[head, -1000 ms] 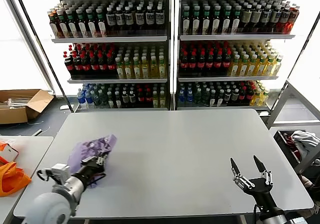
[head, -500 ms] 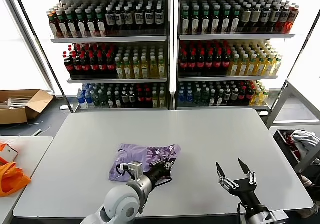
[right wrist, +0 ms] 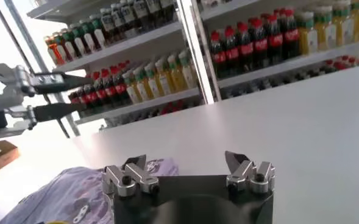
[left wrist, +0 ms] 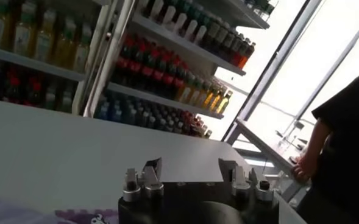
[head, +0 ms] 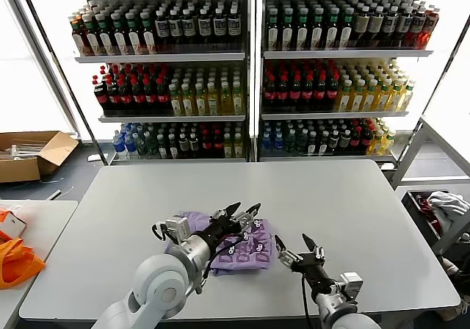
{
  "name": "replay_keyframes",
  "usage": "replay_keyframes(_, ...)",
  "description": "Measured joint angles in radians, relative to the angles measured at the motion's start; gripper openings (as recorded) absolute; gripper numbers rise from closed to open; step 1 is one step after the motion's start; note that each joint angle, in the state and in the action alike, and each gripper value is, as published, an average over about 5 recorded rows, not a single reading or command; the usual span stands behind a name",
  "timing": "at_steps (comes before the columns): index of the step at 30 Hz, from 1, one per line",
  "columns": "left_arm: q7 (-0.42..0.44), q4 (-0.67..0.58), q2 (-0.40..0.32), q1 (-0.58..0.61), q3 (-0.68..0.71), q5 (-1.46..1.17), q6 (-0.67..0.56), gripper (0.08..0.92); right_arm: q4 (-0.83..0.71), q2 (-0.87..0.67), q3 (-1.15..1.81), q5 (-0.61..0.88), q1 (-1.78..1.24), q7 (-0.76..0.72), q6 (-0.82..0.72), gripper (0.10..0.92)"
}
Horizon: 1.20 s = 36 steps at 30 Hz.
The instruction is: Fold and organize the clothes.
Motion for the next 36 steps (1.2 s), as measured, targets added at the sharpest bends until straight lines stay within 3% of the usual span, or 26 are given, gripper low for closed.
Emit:
replay_keyframes(4,0.007,-0.050,0.042,0.043,-0.079,-0.022,-0.002,0.758,-0.058,0.020,-0.089,0.043,0.075,0.048,-0.052,0.796)
replay_keyframes(8,0.009,-0.095,0.071,0.087,-0.156,-0.037,-0.005,0.815,-0.091,0.027,-0.155,0.082,0.118,0.093,-0.093,0.698)
replay_keyframes(18,0.009,-0.150,0.095,0.151,-0.262,-0.052,-0.008,0.823,-0.071,-0.006,-0.189,0.126,0.129,0.126,-0.144,0.420)
replay_keyframes(28,0.010,-0.163,0.111,0.194,-0.332,-0.060,-0.011,0.823,-0.046,-0.119,-0.111,0.035,0.132,-0.046,-0.206,0.148)
replay_keyframes(36,0.023,-0.172,0.113,0.226,-0.375,-0.061,-0.013,0.823,-0.083,-0.217,-0.014,-0.005,0.159,-0.173,-0.225,0.132)
